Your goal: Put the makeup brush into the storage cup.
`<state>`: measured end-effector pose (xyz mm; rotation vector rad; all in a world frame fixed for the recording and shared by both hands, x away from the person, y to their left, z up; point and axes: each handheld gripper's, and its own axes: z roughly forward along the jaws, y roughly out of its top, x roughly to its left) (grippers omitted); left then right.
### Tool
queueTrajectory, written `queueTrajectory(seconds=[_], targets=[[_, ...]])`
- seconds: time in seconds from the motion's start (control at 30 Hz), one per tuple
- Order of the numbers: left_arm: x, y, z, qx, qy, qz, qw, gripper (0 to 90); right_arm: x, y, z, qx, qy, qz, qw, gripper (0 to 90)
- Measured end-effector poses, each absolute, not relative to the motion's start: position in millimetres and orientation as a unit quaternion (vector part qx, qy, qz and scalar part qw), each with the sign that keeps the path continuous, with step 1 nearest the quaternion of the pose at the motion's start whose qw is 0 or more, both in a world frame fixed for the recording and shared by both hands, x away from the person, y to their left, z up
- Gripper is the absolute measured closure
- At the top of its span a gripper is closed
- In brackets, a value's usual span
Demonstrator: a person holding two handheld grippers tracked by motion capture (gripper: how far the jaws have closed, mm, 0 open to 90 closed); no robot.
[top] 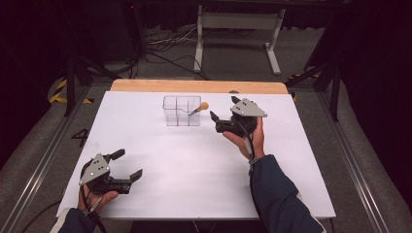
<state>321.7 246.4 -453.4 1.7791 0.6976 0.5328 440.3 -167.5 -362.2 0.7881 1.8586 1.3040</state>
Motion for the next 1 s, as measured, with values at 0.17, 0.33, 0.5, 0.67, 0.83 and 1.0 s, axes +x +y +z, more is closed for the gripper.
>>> queueTrajectory(seconds=[0.17,0.33,0.5,0.67,0.83,1.0], targets=[[321.2,246.7,-452.9,0.75,0.294,0.227,0.548,6.5,435.4,-174.1,-363.2,0.305,0.72,0.506,0.363,12.5],[321.1,247.3,-452.7,0.749,0.295,0.229,0.547,6.5,430.4,-178.1,-365.7,0.303,0.721,0.505,0.363,12.5],[320.9,246.9,-452.5,0.75,0.294,0.229,0.547,6.6,426.0,-182.4,-370.6,0.304,0.723,0.504,0.362,12.4],[320.8,246.4,-452.6,0.749,0.295,0.231,0.547,6.5,420.8,-188.0,-374.2,0.305,0.723,0.505,0.36,12.2],[320.4,247.5,-451.9,0.746,0.296,0.234,0.548,6.5,414.7,-190.0,-376.6,0.299,0.726,0.505,0.359,12.1],[319.9,247.7,-451.5,0.747,0.293,0.235,0.548,6.5,410.1,-194.1,-379.2,0.295,0.729,0.5,0.363,12.1]])
